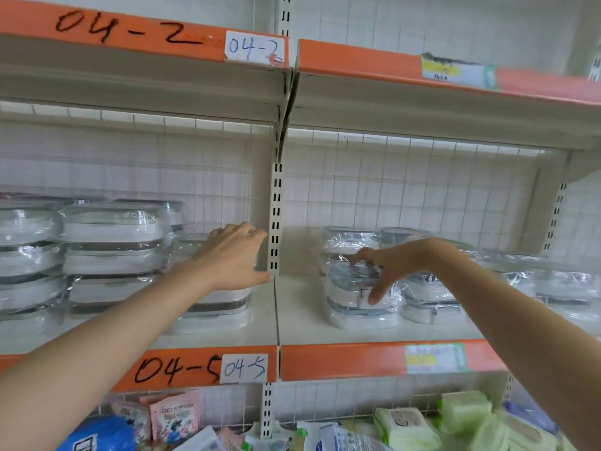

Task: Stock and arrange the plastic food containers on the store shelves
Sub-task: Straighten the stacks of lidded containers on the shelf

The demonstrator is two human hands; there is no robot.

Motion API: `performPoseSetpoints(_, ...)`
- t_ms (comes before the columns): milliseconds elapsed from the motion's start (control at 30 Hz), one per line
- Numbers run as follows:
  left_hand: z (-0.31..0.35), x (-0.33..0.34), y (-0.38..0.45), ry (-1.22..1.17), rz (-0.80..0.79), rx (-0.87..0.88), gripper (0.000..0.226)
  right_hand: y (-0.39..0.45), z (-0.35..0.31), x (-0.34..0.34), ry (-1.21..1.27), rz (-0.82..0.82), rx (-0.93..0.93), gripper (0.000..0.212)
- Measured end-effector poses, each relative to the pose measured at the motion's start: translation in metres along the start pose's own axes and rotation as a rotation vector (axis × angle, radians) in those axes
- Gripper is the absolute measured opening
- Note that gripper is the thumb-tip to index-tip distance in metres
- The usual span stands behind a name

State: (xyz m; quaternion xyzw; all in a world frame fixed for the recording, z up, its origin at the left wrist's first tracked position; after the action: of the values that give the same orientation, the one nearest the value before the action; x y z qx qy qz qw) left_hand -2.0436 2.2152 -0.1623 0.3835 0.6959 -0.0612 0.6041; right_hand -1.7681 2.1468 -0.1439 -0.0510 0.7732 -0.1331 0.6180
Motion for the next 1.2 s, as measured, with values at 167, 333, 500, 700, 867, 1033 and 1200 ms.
performPoseSetpoints(167,-0.02,0.003,-0.003,-0.047,-0.058,-0.066,0.081,0.005,0.002,0.0,0.1,0.104,-0.122,0.075)
performPoseSetpoints(333,-0.048,-0.001,-0.009,-0.108,-0.085,-0.117,0.087,0.001,-0.03,-0.016,0.47,0.305,-0.335,0.049)
performPoseSetpoints(500,-0.061,-0.007,-0.003,-0.179,-0.027,-0.162,0.05,0.053,-0.076,-0.016,0.608,0.493,-0.392,0.048)
performPoseSetpoints(700,-0.074,-0.005,0.007,-0.108,0.081,-0.16,0.03,0.128,-0.116,-0.015,0.486,0.514,-0.225,0.05)
performPoseSetpoints(867,-0.083,-0.002,0.016,-0.223,0.088,-0.174,0.017,0.154,-0.14,-0.011,0.712,0.353,-0.346,0.046)
performPoseSetpoints(1033,-0.083,0.009,0.035,-0.273,0.058,-0.158,0.025,0.161,-0.152,-0.001,1.048,0.334,-0.495,0.025)
performPoseSetpoints(1200,-0.083,0.014,0.066,-0.277,-0.177,-0.161,0.039,0.157,-0.156,0.001,1.153,0.34,-0.503,0.028)
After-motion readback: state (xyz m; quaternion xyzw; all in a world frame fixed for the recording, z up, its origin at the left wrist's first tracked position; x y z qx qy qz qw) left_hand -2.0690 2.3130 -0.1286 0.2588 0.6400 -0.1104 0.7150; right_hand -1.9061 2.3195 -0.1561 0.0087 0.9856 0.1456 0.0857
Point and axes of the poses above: each hand's wrist, its own y-axis towards the middle knuckle, its own x-axis out of the palm, z = x × y, the point moved 1 cm from there along y, towards the middle knuckle, and after that the axes turned 7 degrees about y, right-handed, at the moved point
